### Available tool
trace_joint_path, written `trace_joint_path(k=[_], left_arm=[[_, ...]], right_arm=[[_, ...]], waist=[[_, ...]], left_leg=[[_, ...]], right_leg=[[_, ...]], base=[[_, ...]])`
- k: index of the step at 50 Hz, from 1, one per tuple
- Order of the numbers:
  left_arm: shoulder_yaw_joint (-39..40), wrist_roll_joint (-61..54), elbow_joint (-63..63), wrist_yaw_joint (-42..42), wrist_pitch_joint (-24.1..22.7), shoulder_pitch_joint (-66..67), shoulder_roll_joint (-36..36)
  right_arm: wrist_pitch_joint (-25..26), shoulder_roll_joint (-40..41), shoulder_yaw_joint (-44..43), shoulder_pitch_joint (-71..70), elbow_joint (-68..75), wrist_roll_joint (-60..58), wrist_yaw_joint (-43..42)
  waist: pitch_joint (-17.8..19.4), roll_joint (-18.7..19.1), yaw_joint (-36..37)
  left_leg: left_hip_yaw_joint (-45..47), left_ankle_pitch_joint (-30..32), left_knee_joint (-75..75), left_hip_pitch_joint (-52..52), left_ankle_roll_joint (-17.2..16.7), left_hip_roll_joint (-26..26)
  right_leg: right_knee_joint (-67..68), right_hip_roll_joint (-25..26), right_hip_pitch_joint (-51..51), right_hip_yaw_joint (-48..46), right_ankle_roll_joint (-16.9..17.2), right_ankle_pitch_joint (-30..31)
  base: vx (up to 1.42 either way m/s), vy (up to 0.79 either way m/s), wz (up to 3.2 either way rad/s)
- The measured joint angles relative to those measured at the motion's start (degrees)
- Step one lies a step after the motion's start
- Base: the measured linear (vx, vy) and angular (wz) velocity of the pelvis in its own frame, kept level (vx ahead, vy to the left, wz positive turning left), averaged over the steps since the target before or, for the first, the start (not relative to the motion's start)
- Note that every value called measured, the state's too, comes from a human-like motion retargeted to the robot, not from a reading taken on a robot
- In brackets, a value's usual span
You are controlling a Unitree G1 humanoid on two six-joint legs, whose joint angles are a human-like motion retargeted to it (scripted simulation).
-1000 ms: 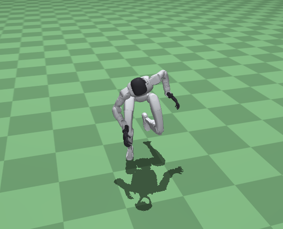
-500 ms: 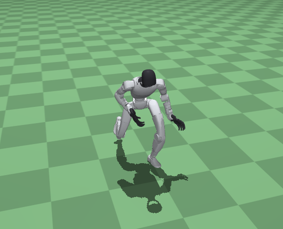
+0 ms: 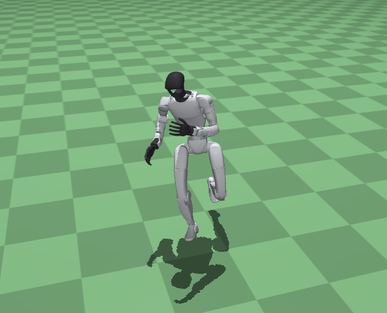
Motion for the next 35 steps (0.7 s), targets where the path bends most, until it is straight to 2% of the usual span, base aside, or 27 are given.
trace_joint_path(k=[3, 5, 8, 10, 13, 14, 15, 17, 19, 20, 23, 24, 27, 30, 33, 35], left_arm=[[-1.75, 3.43, -0.88, 6.72, -1.53, 10.82, 4.04], [-2.34, 3.85, -2.83, 7.32, -3.34, 18.11, 7.49], [-0.39, -0.47, -4.91, 3.64, -3.77, 28.79, 13.12], [0.85, -2.63, -5.57, 1.75, -3.3, 34.81, 16.96], [1.12, -5.02, -6.55, -0.01, -2.4, 41.02, 23.41], [0.69, -6.32, -6.52, -0.54, -2.16, 42.25, 24.91], [0.14, -7.79, -6.35, -1.04, -1.91, 43.27, 26.14], [-1.69, -9.44, -3.53, -1.61, -2.18, 43.18, 26.61], [-4.78, -7.42, 2.33, -0.84, -2.83, 39.77, 25.05], [-6.68, -5.13, 5.84, -0.45, -3.7, 37.16, 23.75], [-9.29, -1.43, 10.06, 5.71, -2.49, 25.24, 20.45], [-9.4, -1.91, 9.31, 7.7, -2.73, 21.8, 19.13], [-8.1, -5.41, 3.67, 10.61, -4.91, 13.48, 16.51], [-6.63, -7.01, -2.37, 12.64, -7.54, 7.71, 16.47], [-4.5, -8.48, -7.71, 11.92, -8.5, 7.52, 17.65], [-1.92, -11.69, -11.1, 8.93, -8.17, 10.65, 17.47]], right_arm=[[-2.4, 2.2, 2.03, -3.66, -5.88, -1.01, -0.98], [-2.96, 2.47, 4.16, -3.88, -11.06, -1.44, 2.33], [-0.06, 1.0, 7.6, -3.52, -16.03, 0.08, 11.25], [0.81, -0.07, 9.67, -2.7, -18.08, 2.13, 16.36], [0.7, -1.97, 12.24, -1.4, -20.6, 3.52, 18.62], [0.85, -2.62, 13.1, -1.32, -21.52, 3.91, 18.76], [1.08, -3.26, 13.96, -1.35, -22.48, 4.36, 18.84], [0.79, -3.23, 16.07, -2.44, -23.86, 6.22, 18.88], [-0.32, -1.0, 18.58, -4.08, -22.17, 6.44, 17.29], [-1.04, 0.73, 19.68, -4.81, -20.06, 4.3, 15.53], [-1.69, 3.58, 19.89, -5.05, -15.11, -0.65, 5.64], [-1.97, 3.5, 18.97, -3.78, -15.01, -1.43, 3.47], [-2.99, 1.13, 15.41, 2.46, -18.17, 1.52, 4.3], [-2.92, -5.49, 9.91, 9.14, -23.21, 8.4, 10.78], [-2.11, -10.65, 5.43, 12.32, -25.21, 9.61, 14.6], [-0.82, -12.87, 4.0, 12.02, -25.08, 8.21, 16.36]], waist=[[-0.01, -1.9, -0.13], [0.11, -4.17, 2.26], [-0.33, -7.61, 7.85], [-1.41, -8.9, 12.39], [-3.82, -10.86, 19.85], [-4.55, -11.63, 21.9], [-5.24, -12.41, 23.76], [-5.63, -13.9, 25.91], [-4.91, -15.36, 25.71], [-4.25, -15.98, 24.96], [-1.33, -16.11, 20.56], [-1.66, -15.94, 18.88], [-5.21, -14.14, 13.88], [-9.68, -10.88, 8.28], [-13.81, -7.48, 4.72], [-15.58, -5.72, 3.65]], left_leg=[[0.09, -2.71, -4.86, -5.53, 3.5, 0.19], [0.83, -4.97, -14.77, -6.65, 4.14, -0.76], [-3.53, -3.26, -37.08, -5.14, 1.48, -4.16], [-12.13, 0.52, -51.83, -3.61, -1.18, -6.13], [-26.97, 5.6, -64.31, -0.87, -4.19, -6.71], [-28.25, 4.53, -65.02, 0.01, -5.36, -6.17], [-28.16, 2.36, -64.81, 0.91, -6.65, -5.44], [-22.14, -5.51, -61.19, 1.94, -8.31, -4.39], [-16.74, -10.58, -56.38, 1.43, -6.9, -4.59], [-14.87, -12.42, -54.04, 1.04, -5.48, -4.88], [-10.28, -15.18, -52.58, 3.1, -0.89, -4.5], [-8.12, -15.44, -52.1, 3.36, -0.21, -4.04], [-0.19, -12.88, -56.88, 5.86, -0.59, -1.65], [8.39, -7.25, -64.32, 9.53, -1.41, 0.21], [16.64, -1.61, -67.74, 11.56, -2.55, 2.42], [22.65, 1.84, -67.83, 12.85, -3.42, 3.91]], right_leg=[[-2.33, 1.65, 3.47, 5.64, 0.07, 1.45], [-6.88, 2.86, 6.62, 11.38, 1.37, 5.0], [-14.1, 5.16, 11.27, 21.2, 2.92, 10.52], [-17.09, 7.37, 13.33, 26.82, 3.24, 12.14], [-17.91, 8.64, 14.8, 28.2, 3.88, 7.24], [-16.61, 8.52, 14.56, 27.74, 4.08, 3.77], [-14.78, 8.34, 14.11, 27.31, 4.23, -0.12], [-5.28, 9.2, 10.33, 29.85, 3.35, -7.69], [5.31, 9.46, 5.06, 30.8, 2.75, -12.4], [9.34, 8.7, 2.73, 29.39, 2.78, -13.81], [10.81, 3.33, 1.67, 19.53, 0.14, -16.23], [10.97, 1.72, 1.46, 16.81, -0.34, -17.09], [5.78, -2.83, 2.63, 7.18, -0.44, -18.0], [-3.74, -6.21, 6.72, -4.43, 3.31, -15.28], [-11.01, -7.35, 9.76, -14.93, 4.6, -11.77], [-15.71, -6.2, 10.85, -17.35, 4.78, -8.28]], base=[[0.6, 0.15, -1.76], [0.46, 0.19, -2.58], [0.39, 0.22, -3.18], [0.35, 0.26, -3.5], [0.29, 0.3, -3.49], [0.21, 0.33, -3.26], [0.16, 0.35, -3.07], [0.06, 0.35, -2.73], [-0.04, 0.3, -1.99], [-0.07, 0.23, -1.51], [-0.03, 0.16, -1.57], [0.09, 0.11, -1.85], [0.14, -0.01, -2.19], [0.22, -0.11, -2.26], [0.27, -0.24, -2.73], [0.31, -0.33, -3.26]])
